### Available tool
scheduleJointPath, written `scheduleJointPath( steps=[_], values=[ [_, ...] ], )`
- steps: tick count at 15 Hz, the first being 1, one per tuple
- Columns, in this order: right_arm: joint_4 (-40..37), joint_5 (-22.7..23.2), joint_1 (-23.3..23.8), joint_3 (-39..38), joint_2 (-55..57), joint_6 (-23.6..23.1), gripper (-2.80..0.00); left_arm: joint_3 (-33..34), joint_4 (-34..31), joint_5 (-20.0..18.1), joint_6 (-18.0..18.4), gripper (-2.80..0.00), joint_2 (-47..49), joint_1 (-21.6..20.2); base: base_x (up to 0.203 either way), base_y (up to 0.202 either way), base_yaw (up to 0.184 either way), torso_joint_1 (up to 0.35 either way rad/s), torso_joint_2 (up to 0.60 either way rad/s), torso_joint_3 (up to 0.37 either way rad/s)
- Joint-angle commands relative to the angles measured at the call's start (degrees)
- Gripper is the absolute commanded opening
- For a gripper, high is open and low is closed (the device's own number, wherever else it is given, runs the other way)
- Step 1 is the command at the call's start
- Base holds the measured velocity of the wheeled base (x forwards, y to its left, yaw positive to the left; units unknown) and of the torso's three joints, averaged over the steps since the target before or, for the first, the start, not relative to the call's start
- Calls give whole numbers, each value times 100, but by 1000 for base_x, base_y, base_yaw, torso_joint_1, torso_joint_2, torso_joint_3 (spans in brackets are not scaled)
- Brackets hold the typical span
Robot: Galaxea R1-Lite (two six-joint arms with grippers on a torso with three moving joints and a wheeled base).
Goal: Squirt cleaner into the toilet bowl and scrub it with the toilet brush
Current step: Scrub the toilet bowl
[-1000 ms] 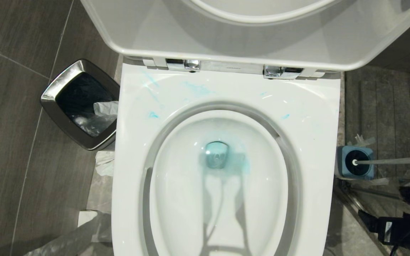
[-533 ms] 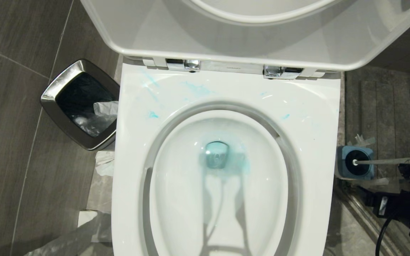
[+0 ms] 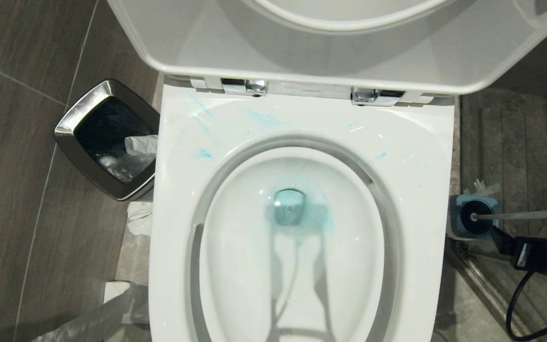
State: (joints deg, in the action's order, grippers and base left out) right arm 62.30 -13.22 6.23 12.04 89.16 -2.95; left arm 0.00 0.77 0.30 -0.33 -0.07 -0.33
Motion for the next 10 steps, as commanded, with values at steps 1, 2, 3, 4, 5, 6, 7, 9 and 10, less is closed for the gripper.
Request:
scheduleJointPath(
  steps=[1,2,3,4,5,6,7,9,10],
  values=[
    [230,79,36,-9,-3,-7,0,44,2,5,-2,-280,7,-2,0,0,0,0,0,0],
    [446,169,40,-50,-4,-11,0,44,2,5,-2,-280,7,-2,0,0,0,0,0,0],
    [603,290,45,-99,-11,-9,0,44,2,5,-2,-280,7,7,0,0,0,0,0,0],
    [663,367,57,-115,-13,-5,0,44,2,5,-2,-280,7,-2,0,0,0,0,0,0],
    [689,383,105,-99,-5,-4,0,44,2,5,-2,-280,7,-2,0,0,0,0,0,0],
    [700,436,183,-82,12,-4,0,44,2,5,-2,-280,7,-2,0,0,0,0,0,0],
    [711,451,237,-72,65,-12,0,44,2,5,-2,-280,7,-2,0,0,0,0,0,0],
    [808,452,391,-71,118,-69,0,44,2,5,-2,-280,7,-2,0,0,0,0,0,0],
    [841,491,475,-44,127,-74,0,44,2,5,-2,-280,7,-2,0,0,0,0,0,0]
  ],
)
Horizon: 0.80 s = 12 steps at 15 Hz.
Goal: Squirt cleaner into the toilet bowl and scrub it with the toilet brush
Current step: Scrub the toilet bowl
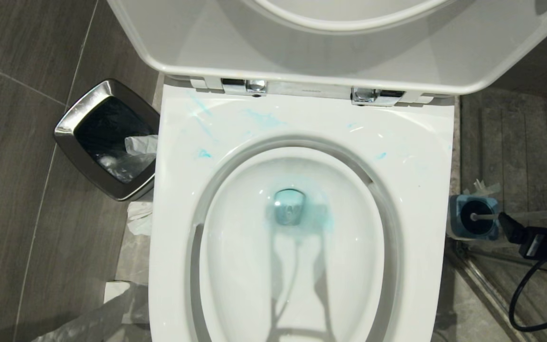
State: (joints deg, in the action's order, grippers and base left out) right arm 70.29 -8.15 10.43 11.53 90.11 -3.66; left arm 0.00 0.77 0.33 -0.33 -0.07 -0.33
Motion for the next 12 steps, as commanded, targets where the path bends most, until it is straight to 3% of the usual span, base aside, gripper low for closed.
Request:
scheduleJointPath(
  steps=[1,12],
  values=[
    [52,48,120,62,33,-11,0,44,2,2,-2,-280,7,-2,0,0,0,0,0,0],
    [385,76,156,554,350,-30,0,44,2,2,-2,-280,7,-2,0,0,0,0,0,0]
  ],
)
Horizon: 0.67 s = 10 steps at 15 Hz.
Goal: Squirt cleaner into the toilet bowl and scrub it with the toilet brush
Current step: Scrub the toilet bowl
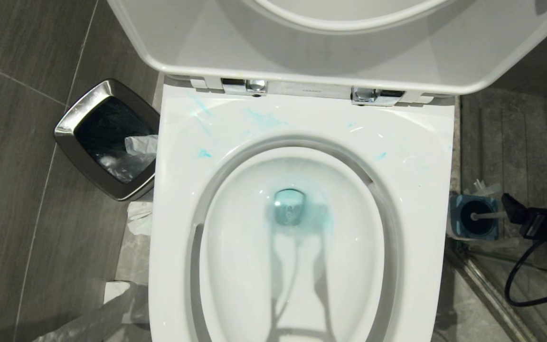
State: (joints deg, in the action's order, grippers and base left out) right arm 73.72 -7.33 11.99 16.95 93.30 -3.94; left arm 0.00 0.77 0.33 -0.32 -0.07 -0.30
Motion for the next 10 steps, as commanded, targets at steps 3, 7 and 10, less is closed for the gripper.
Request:
scheduleJointPath(
  steps=[3,7,10],
  values=[
    [355,-6,-4,176,110,7,0,44,2,2,-3,-280,7,-5,0,0,0,0,0,0],
    [838,3,0,-63,76,624,0,44,2,2,-3,-280,7,-5,0,0,0,0,0,0],
    [1046,3,5,-124,38,947,0,44,2,2,-3,-280,7,-5,0,0,0,0,0,0]
  ],
)
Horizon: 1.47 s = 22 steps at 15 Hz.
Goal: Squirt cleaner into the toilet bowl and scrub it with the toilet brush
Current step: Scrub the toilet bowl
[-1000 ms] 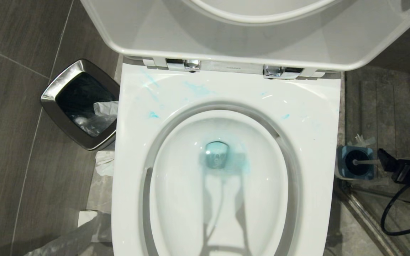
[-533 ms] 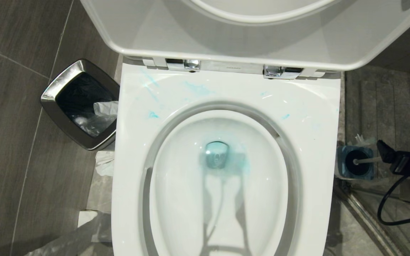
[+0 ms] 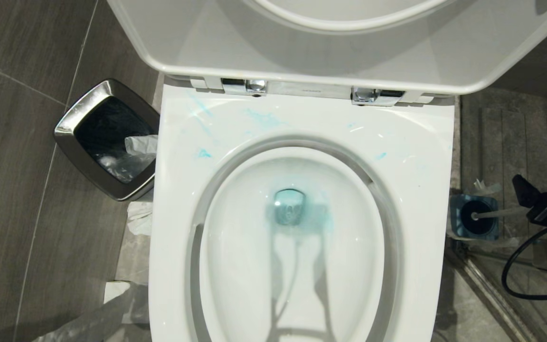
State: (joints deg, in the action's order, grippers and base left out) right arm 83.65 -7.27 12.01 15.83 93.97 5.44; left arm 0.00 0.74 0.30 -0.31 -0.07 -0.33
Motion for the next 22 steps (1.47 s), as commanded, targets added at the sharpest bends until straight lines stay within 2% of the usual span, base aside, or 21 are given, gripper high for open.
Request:
scheduleJointPath(
  steps=[1,8,9,20,22],
  values=[
    [46,-3,3,-53,-36,87,0,44,5,5,-4,-280,7,-2,0,0,0,0,0,0],
    [55,-11,-5,-97,52,187,0,44,5,5,-4,-280,7,2,0,0,0,0,0,0],
    [55,-3,-5,-80,61,177,-280,44,5,5,-4,-280,7,-2,0,0,0,0,0,0],
    [401,242,-5,-38,115,133,-280,44,5,5,-4,-280,7,-2,0,0,0,0,0,0],
    [385,243,-5,-42,53,4,-280,44,5,5,-4,-280,7,-2,0,0,0,0,0,0]
  ],
)
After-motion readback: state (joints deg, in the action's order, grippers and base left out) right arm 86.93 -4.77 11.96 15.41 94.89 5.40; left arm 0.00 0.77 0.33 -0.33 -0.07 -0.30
